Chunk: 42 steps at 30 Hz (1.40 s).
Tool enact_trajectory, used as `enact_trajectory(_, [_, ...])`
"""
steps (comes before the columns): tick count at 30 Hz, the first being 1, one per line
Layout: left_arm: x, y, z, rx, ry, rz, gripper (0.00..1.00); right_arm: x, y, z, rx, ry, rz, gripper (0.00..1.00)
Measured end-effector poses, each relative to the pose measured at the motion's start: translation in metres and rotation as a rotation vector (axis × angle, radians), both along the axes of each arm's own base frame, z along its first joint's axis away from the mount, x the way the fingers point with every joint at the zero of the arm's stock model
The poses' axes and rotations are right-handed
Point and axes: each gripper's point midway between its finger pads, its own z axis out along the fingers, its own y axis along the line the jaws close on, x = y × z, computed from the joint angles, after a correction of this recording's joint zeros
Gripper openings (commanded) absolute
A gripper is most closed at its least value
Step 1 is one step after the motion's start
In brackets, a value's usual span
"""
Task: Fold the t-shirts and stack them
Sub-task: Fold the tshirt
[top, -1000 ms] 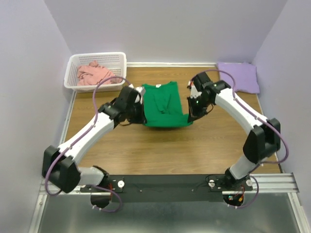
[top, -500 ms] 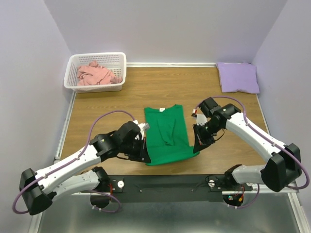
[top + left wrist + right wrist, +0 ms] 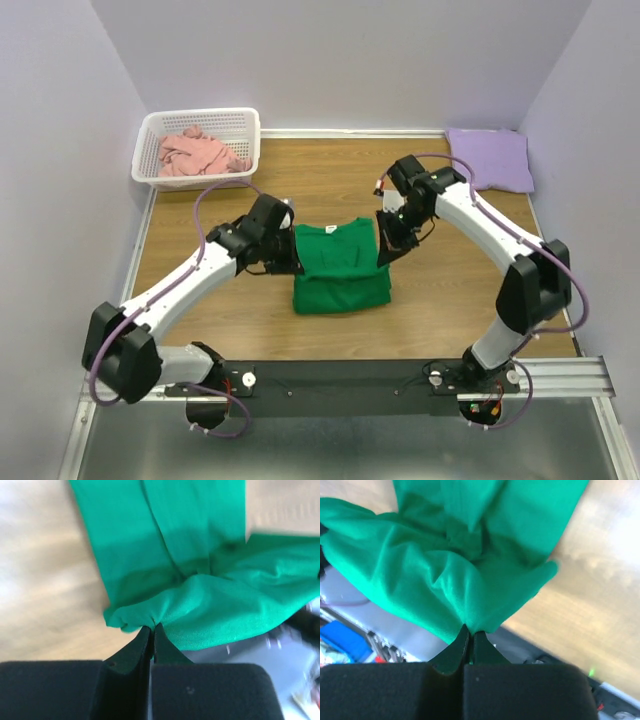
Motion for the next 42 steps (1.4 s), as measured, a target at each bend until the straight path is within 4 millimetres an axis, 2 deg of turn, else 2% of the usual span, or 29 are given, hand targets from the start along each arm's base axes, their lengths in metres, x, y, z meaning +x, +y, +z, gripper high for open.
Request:
enact_trajectory(3, [0.044,0.009,0.001,0.030,-0.067,0.056,0.00,0.040,0.007,-0.007,0.009,-0.034,-0.007,0.01])
enact_trajectory(4, [0.059,0.012,0.000,0.040,-0.087,0.069,0.00,0.047,0.008,-0.010,0.008,-0.037,-0.011,0.00])
enact_trajectory(5, [0.066,0.013,-0.001,0.044,-0.096,0.075,0.00,0.058,0.007,-0.015,0.009,-0.039,-0.020,0.00])
enact_trajectory(9, [0.106,0.015,-0.029,0.091,-0.111,0.077,0.00,0.093,0.006,-0.034,0.004,-0.041,-0.039,0.01])
enact_trajectory(11, [0.114,0.017,-0.048,0.116,-0.089,0.073,0.00,0.107,0.006,-0.049,0.001,-0.035,-0.051,0.01])
enact_trajectory(14, [0.120,0.020,-0.071,0.143,-0.061,0.065,0.00,0.116,0.003,-0.067,-0.007,-0.015,-0.072,0.01])
enact_trajectory(18, [0.131,0.019,-0.069,0.146,-0.094,0.066,0.01,0.124,0.003,-0.077,-0.002,-0.026,-0.089,0.01])
enact_trajectory(20, [0.142,0.015,-0.059,0.135,-0.136,0.066,0.03,0.128,0.002,-0.078,0.002,-0.037,-0.098,0.07])
enact_trajectory(22, [0.151,0.012,-0.051,0.124,-0.169,0.066,0.09,0.132,0.001,-0.080,-0.001,-0.046,-0.111,0.07])
enact_trajectory(23, [0.155,0.011,-0.048,0.118,-0.185,0.067,0.17,0.133,0.000,-0.081,-0.005,-0.049,-0.117,0.09])
enact_trajectory(24, [0.156,0.010,-0.047,0.116,-0.191,0.067,0.22,0.135,-0.001,-0.083,-0.011,-0.055,-0.125,0.15])
enact_trajectory(25, [0.157,0.010,-0.046,0.112,-0.194,0.071,0.30,0.136,-0.003,-0.085,-0.018,-0.061,-0.128,0.29])
enact_trajectory(26, [0.158,0.010,-0.046,0.113,-0.201,0.067,0.50,0.136,-0.003,-0.087,-0.023,-0.063,-0.132,0.33])
enact_trajectory(27, [0.159,0.010,-0.046,0.113,-0.205,0.066,0.59,0.137,-0.006,-0.089,-0.041,-0.071,-0.138,0.39])
enact_trajectory(28, [0.160,0.009,-0.045,0.111,-0.208,0.074,0.70,0.137,-0.008,-0.091,-0.054,-0.075,-0.144,0.50])
enact_trajectory(30, [0.163,0.010,-0.044,0.115,-0.223,0.071,0.87,0.139,-0.013,-0.092,-0.081,-0.091,-0.162,0.58])
enact_trajectory(32, [0.164,0.011,-0.041,0.110,-0.230,0.083,0.88,0.142,-0.020,-0.087,-0.110,-0.127,-0.182,0.60])
enact_trajectory(34, [0.163,0.013,-0.035,0.108,-0.248,0.090,0.88,0.146,-0.025,-0.073,-0.127,-0.186,-0.200,0.61])
enact_trajectory(37, [0.162,0.017,-0.006,0.086,-0.320,0.111,0.88,0.154,-0.028,-0.039,-0.106,-0.310,-0.218,0.61])
enact_trajectory(39, [0.158,0.019,0.021,0.060,-0.387,0.125,0.86,0.157,-0.026,-0.007,-0.064,-0.412,-0.218,0.61])
enact_trajectory(42, [0.148,0.020,0.053,0.008,-0.482,0.143,0.83,0.155,-0.017,0.024,0.011,-0.519,-0.184,0.60])
